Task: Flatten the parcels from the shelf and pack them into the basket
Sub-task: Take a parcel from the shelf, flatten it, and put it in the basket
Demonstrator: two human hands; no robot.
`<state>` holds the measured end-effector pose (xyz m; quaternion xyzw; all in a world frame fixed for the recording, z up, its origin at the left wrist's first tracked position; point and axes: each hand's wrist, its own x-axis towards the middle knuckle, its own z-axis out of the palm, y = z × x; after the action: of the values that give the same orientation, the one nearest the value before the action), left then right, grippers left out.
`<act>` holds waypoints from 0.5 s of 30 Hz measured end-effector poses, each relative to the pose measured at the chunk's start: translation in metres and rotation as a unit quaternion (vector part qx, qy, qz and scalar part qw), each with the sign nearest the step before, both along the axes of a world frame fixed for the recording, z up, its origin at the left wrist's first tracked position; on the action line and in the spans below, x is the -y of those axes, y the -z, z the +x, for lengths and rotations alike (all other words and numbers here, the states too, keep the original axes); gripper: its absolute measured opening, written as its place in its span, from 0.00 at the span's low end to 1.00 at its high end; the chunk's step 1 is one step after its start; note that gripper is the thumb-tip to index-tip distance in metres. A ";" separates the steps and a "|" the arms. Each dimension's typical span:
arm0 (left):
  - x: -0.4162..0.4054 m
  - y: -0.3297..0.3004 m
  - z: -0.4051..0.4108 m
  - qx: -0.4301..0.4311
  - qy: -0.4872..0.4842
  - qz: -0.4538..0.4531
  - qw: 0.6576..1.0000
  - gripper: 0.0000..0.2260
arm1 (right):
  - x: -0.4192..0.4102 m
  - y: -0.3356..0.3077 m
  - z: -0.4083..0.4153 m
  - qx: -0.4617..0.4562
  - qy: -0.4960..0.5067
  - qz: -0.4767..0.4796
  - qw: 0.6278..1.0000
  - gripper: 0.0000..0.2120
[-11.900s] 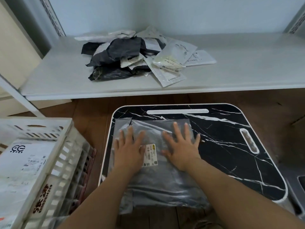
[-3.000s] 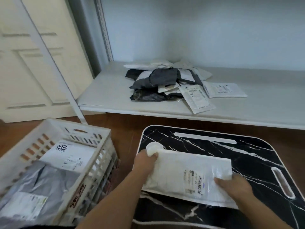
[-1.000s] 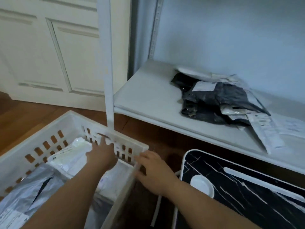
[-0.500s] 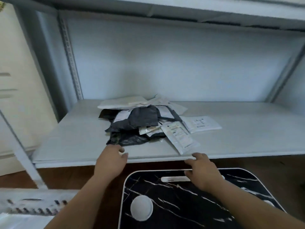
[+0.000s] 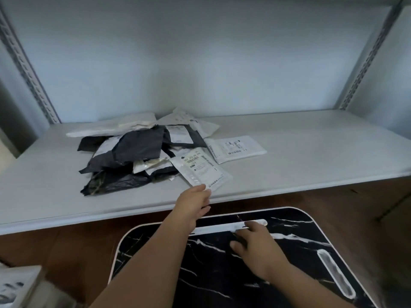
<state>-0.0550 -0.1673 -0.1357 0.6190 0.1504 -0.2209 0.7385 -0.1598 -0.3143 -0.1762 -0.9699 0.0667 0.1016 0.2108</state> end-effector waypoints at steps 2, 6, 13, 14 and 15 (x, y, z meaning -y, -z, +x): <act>0.010 0.001 0.001 0.011 -0.050 -0.021 0.998 0.15 | 0.009 0.007 -0.007 0.006 0.007 0.017 1.000 0.23; 0.003 0.001 -0.019 0.078 -0.068 0.066 0.992 0.06 | 0.020 0.015 -0.024 0.048 0.064 0.088 0.993 0.17; -0.068 0.065 -0.119 -0.025 0.139 0.260 0.955 0.09 | 0.008 0.043 -0.059 -0.036 0.305 0.526 0.793 0.21; -0.077 0.073 -0.131 -0.041 0.172 0.297 0.938 0.09 | 0.002 0.048 -0.062 -0.053 0.293 0.529 0.795 0.25; -0.085 0.080 -0.143 -0.049 0.214 0.333 0.917 0.09 | -0.006 0.055 -0.069 -0.061 0.282 0.515 0.807 0.26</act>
<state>-0.1981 -0.0820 -0.2157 0.8352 0.1149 -0.3408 0.4160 -0.2284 -0.3079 -0.2309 -0.6493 0.2880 0.1161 0.6942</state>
